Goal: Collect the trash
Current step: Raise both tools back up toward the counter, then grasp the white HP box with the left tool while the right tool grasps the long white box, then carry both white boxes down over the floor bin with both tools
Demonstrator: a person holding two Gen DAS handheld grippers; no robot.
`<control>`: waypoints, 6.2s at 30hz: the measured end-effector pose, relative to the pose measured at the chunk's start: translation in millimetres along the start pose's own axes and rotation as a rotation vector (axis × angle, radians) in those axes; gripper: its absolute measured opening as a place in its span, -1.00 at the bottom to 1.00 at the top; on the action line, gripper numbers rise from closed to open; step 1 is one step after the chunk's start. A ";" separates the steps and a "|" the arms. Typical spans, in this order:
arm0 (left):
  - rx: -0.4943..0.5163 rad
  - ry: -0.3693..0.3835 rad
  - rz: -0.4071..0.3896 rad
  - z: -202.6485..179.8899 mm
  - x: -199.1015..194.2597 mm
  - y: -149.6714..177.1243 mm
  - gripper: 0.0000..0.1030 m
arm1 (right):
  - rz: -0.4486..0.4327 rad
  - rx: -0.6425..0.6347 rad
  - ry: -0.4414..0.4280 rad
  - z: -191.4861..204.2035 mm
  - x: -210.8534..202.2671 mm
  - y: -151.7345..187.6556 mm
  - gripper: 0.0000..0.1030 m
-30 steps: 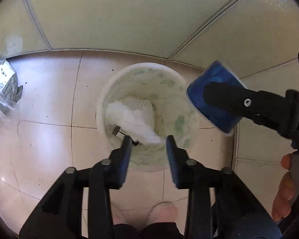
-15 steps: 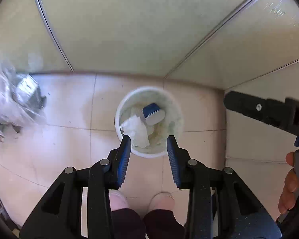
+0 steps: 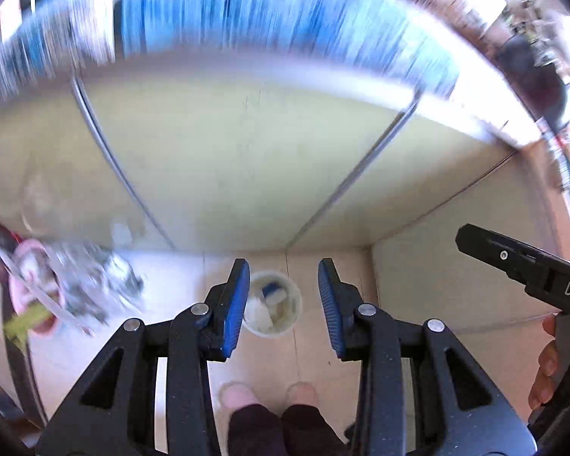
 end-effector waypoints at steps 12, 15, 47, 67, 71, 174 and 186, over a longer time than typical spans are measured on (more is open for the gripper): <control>0.033 0.043 -0.207 -7.2 -169.2 -90.1 -0.11 | -0.238 0.008 0.000 63.4 -144.0 -44.4 0.34; 0.039 0.038 -0.258 -4.8 -199.8 -102.7 0.03 | -0.283 0.004 -0.005 76.0 -165.5 -52.2 0.34; -0.153 -0.144 -0.285 -21.6 -158.0 -286.6 0.61 | -0.236 -0.233 -0.095 40.8 -134.8 -247.3 0.54; -0.012 -0.108 -0.048 28.3 -17.0 -370.6 0.61 | -0.018 -0.106 -0.017 39.1 1.1 -295.9 0.54; 0.027 -0.077 -0.034 36.8 4.2 -393.7 0.61 | 0.015 -0.094 0.011 45.3 33.8 -302.0 0.54; 0.037 -0.084 -0.004 -0.6 -127.1 -17.5 0.47 | -0.044 -0.067 0.026 30.2 -75.3 5.0 0.02; 0.006 -0.106 0.217 4.2 35.8 56.0 0.47 | 0.121 -0.030 0.067 -38.2 42.9 51.6 0.02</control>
Point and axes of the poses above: each gripper's, at about its wrist camera, not at the fingertips, and x roughly the way its jaws point, z to its left, y to its underside, the point moved 6 cm from there along x, roughly the way its jaws point, and after that the axes turned 6 degrees about -y, right-handed, at the moved point
